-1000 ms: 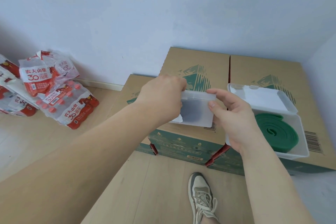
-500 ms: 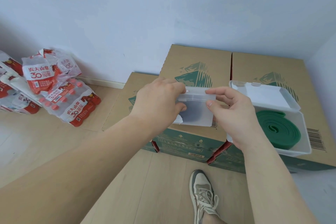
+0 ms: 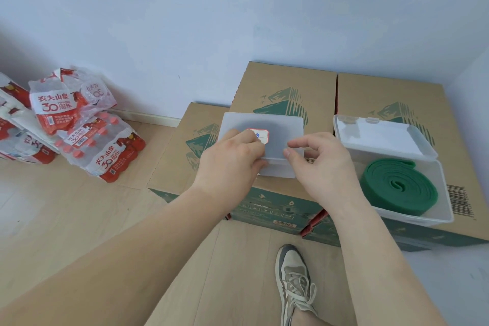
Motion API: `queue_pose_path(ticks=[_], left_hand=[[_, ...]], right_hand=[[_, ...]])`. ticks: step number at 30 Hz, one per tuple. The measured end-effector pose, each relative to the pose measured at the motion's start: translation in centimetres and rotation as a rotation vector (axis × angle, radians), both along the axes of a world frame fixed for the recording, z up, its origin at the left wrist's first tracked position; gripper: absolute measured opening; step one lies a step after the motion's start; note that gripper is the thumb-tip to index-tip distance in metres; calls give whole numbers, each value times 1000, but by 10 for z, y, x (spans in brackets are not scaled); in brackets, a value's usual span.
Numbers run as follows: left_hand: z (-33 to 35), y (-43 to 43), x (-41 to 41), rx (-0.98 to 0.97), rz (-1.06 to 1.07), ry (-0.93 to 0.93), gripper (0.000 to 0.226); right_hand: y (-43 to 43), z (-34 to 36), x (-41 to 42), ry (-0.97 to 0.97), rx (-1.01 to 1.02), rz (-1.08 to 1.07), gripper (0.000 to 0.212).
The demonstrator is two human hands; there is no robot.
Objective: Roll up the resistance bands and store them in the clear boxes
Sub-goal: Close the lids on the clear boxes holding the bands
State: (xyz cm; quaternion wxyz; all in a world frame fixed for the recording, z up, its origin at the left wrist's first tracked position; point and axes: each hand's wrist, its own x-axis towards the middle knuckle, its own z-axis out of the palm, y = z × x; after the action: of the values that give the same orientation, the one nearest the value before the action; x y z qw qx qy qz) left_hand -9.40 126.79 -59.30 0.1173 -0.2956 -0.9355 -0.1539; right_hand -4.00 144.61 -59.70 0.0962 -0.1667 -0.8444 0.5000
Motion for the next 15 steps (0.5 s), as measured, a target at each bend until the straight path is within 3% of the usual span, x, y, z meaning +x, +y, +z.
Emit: queue_pose_path(ticks=[4, 11, 13, 15], left_hand=[[6, 5, -13, -37, 17, -99, 16], [40, 35, -6, -431, 23, -60, 29], [46, 56, 7, -297, -70, -22, 28], [49, 84, 26, -145, -202, -139, 27]], right_hand=[[4, 4, 6, -10, -58, -9, 18], [45, 26, 19, 115, -117, -235, 7], [65, 31, 28, 154, -83, -337, 9], [88, 29, 40, 76, -10, -417, 22]])
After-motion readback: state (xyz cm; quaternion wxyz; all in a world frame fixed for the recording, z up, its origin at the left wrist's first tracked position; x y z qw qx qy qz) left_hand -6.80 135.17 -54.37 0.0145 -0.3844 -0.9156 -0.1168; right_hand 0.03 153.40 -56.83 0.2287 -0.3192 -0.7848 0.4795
